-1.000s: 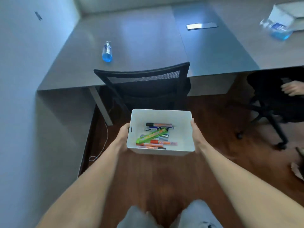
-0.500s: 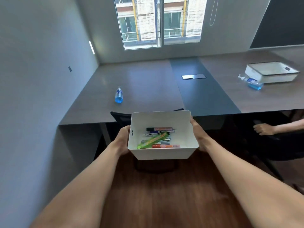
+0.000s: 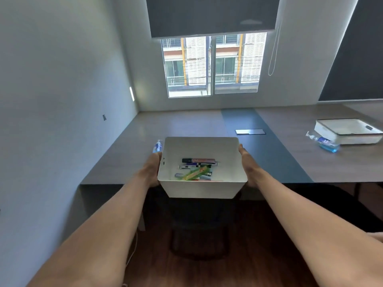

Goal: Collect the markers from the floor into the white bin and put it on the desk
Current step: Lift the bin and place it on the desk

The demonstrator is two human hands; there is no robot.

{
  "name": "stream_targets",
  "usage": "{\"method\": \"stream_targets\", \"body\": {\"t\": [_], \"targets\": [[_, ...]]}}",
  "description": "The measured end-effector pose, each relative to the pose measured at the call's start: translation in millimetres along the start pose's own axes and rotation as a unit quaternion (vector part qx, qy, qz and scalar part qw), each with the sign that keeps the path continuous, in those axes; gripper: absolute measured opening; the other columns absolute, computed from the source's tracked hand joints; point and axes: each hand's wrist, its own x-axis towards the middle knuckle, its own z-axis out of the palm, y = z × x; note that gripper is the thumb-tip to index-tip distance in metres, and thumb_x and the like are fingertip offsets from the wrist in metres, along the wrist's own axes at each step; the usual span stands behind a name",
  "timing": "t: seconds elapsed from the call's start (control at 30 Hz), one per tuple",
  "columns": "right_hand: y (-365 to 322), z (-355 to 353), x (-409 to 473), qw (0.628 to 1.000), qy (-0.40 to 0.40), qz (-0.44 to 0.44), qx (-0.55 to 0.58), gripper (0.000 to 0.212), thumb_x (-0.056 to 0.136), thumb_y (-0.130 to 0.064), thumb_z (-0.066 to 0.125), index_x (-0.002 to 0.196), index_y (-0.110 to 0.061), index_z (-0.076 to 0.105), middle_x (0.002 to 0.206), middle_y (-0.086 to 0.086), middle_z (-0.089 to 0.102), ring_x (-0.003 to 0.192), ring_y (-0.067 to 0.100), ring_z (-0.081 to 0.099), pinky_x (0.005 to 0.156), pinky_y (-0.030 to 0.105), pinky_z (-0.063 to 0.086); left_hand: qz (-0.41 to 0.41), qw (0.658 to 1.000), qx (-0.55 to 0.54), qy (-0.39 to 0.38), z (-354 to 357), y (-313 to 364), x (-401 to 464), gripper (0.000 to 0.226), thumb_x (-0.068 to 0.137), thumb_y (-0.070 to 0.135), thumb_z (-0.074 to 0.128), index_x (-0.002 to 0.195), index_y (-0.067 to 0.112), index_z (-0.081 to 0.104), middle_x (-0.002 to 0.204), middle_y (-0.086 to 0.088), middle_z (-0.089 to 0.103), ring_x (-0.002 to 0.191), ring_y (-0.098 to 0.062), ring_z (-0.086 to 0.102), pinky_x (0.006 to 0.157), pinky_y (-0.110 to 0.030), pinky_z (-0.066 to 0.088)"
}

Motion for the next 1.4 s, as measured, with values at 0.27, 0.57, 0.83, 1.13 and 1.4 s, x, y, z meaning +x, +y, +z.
{"method": "stream_targets", "body": {"t": [0.27, 0.57, 0.83, 1.13, 1.4], "targets": [[-35.6, 5.7, 90.7, 0.999, -0.036, 0.035, -0.009, 0.093, 0.064, -0.098, 0.033, 0.143, -0.049, 0.04, 0.153, -0.001, 0.044, 0.14, 0.031, 0.045, 0.107, 0.053, 0.042, 0.017, 0.999, 0.042, 0.008, -16.6, 52.9, 54.6, 0.04, 0.099, 0.021, 0.024, 0.087, 0.013, 0.061, 0.08, -0.009, 0.067, 0.073, -0.025, 0.067, 0.06, -0.029, 0.058], [-57.4, 43.9, 205.1, 0.999, -0.003, 0.046, -0.006, 0.075, 0.084, -0.079, 0.028, 0.15, -0.044, 0.032, 0.152, 0.004, 0.045, 0.128, 0.03, 0.056, 0.102, 0.049, 0.049, -0.006, 0.998, 0.055, -0.002, -62.5, 89.7, 187.9, 0.04, 0.097, 0.022, 0.029, 0.08, 0.014, 0.064, 0.067, -0.005, 0.072, 0.065, -0.023, 0.07, 0.065, -0.03, 0.056], [-64.4, 37.1, 356.4, 0.998, 0.008, 0.068, -0.001, 0.101, 0.055, -0.099, 0.039, 0.144, -0.052, 0.036, 0.159, -0.004, 0.037, 0.145, 0.025, 0.037, 0.119, 0.055, 0.026, -0.024, 1.0, 0.017, 0.007, -87.1, 121.4, 315.3, 0.037, 0.095, 0.024, 0.032, 0.077, 0.015, 0.063, 0.073, -0.008, 0.066, 0.066, -0.024, 0.067, 0.06, -0.028, 0.058], [-65.6, 46.0, 439.3, 0.993, 0.019, 0.115, 0.003, 0.072, 0.086, -0.081, 0.029, 0.137, -0.037, 0.053, 0.138, 0.003, 0.059, 0.124, 0.027, 0.058, 0.101, 0.042, 0.048, -0.043, 0.998, 0.018, 0.049, -99.9, 115.3, 447.3, 0.033, 0.091, 0.027, 0.037, 0.076, 0.017, 0.065, 0.073, -0.005, 0.064, 0.065, -0.023, 0.066, 0.068, -0.031, 0.056], [-20.8, 48.3, 511.8, 0.991, 0.027, 0.133, 0.011, 0.068, 0.09, -0.076, 0.029, 0.14, -0.036, 0.049, 0.133, 0.003, 0.062, 0.118, 0.028, 0.062, 0.094, 0.043, 0.054, -0.101, 0.994, 0.004, 0.047, -110.5, 85.1, 519.3, 0.039, 0.096, 0.033, 0.038, 0.088, 0.016, 0.073, 0.083, -0.006, 0.076, 0.071, -0.023, 0.074, 0.078, -0.036, 0.056]]}}
